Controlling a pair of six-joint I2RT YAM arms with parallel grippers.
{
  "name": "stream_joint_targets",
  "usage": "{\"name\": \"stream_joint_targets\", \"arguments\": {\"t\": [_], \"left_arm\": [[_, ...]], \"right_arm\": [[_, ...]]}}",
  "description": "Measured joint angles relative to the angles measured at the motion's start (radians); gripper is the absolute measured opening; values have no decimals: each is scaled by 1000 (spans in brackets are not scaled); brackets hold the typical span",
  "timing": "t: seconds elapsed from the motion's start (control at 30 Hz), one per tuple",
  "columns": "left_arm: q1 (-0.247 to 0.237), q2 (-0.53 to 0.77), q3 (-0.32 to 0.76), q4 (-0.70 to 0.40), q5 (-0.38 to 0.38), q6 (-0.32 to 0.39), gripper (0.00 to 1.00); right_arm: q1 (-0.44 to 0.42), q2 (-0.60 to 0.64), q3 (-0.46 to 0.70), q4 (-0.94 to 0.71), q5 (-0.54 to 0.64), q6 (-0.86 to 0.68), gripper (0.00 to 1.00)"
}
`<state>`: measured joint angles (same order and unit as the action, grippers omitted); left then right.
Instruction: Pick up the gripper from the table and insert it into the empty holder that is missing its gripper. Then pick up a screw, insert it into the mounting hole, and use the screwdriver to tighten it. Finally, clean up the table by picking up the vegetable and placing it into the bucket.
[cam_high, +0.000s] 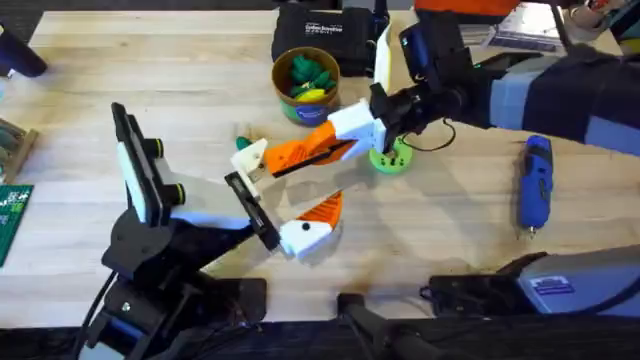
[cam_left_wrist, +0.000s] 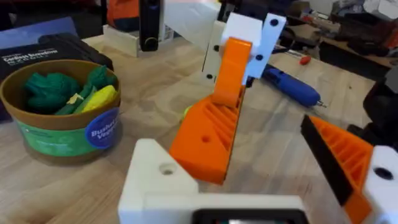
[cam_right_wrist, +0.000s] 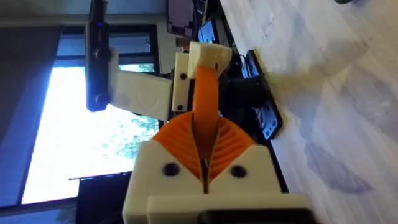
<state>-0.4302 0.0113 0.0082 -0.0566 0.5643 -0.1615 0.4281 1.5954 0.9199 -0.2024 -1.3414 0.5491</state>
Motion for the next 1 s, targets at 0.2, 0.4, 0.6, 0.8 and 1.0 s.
{"name": "stream_joint_targets", "arguments": {"t": [0.2,0.4,0.6,0.8,1.0], "left_arm": [[1,0,0,0,-12,-5,985],[1,0,0,0,-13,-12,985],[1,0,0,0,-13,-12,985],[1,0,0,-1,-16,-16,985],[-3,1,0,-1,0,-16,985]], "right_arm": [[5,16,0,15,-9,58,14],[6,22,0,16,-14,73,14],[6,22,0,16,-7,72,14],[8,22,0,15,2,72,14],[16,22,0,23,33,73,14]]}}
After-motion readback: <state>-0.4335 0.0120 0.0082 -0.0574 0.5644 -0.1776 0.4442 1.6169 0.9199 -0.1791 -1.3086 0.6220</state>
